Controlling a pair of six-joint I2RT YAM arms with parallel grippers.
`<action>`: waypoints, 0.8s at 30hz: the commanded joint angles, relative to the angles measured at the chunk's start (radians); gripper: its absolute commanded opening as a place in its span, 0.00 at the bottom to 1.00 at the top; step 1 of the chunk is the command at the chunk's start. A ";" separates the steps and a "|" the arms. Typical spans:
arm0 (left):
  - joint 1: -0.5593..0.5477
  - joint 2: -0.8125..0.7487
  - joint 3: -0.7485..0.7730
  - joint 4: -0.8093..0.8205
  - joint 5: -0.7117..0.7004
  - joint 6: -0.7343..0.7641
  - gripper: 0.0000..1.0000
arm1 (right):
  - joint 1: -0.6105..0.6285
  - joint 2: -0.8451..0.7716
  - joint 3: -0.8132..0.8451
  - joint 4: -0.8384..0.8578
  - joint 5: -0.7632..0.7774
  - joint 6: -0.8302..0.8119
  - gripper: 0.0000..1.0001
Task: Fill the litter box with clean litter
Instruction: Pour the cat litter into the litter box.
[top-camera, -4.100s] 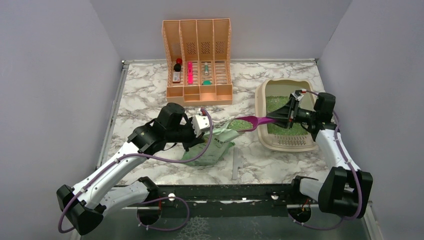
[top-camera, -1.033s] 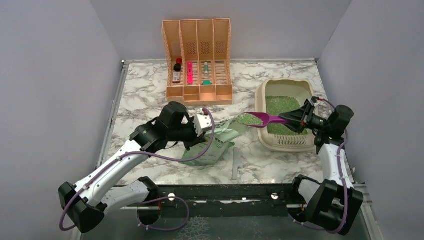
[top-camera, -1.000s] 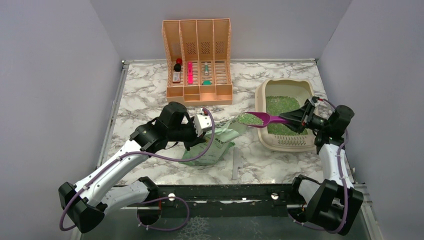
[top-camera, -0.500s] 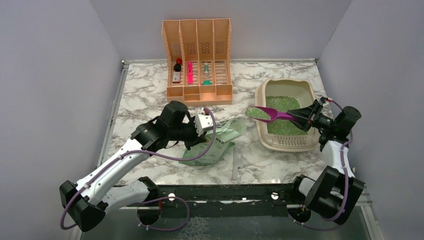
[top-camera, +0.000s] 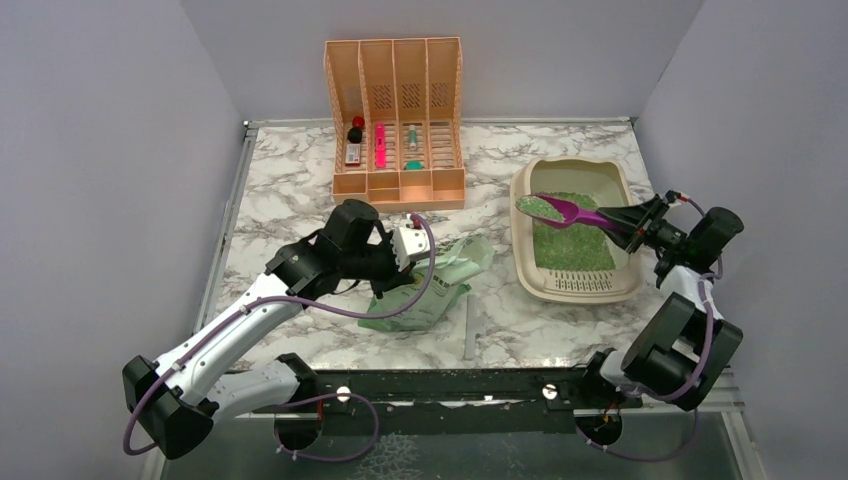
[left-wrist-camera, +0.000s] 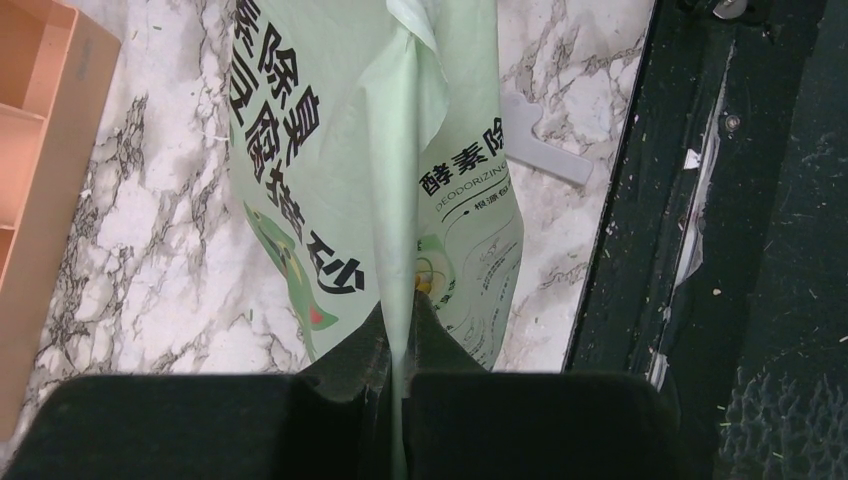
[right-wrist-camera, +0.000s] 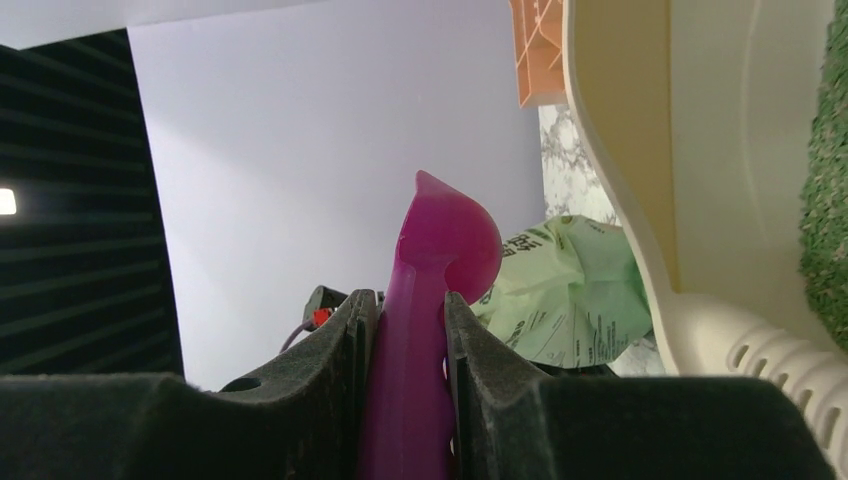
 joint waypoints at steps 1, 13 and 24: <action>-0.002 -0.002 0.058 0.113 0.080 0.028 0.00 | -0.037 0.055 0.063 0.082 -0.002 -0.010 0.01; -0.001 -0.005 0.051 0.105 0.066 0.033 0.00 | -0.129 0.194 0.078 0.433 0.050 0.205 0.01; -0.002 -0.020 0.039 0.100 0.058 0.033 0.00 | -0.143 0.198 0.029 0.313 0.234 0.075 0.01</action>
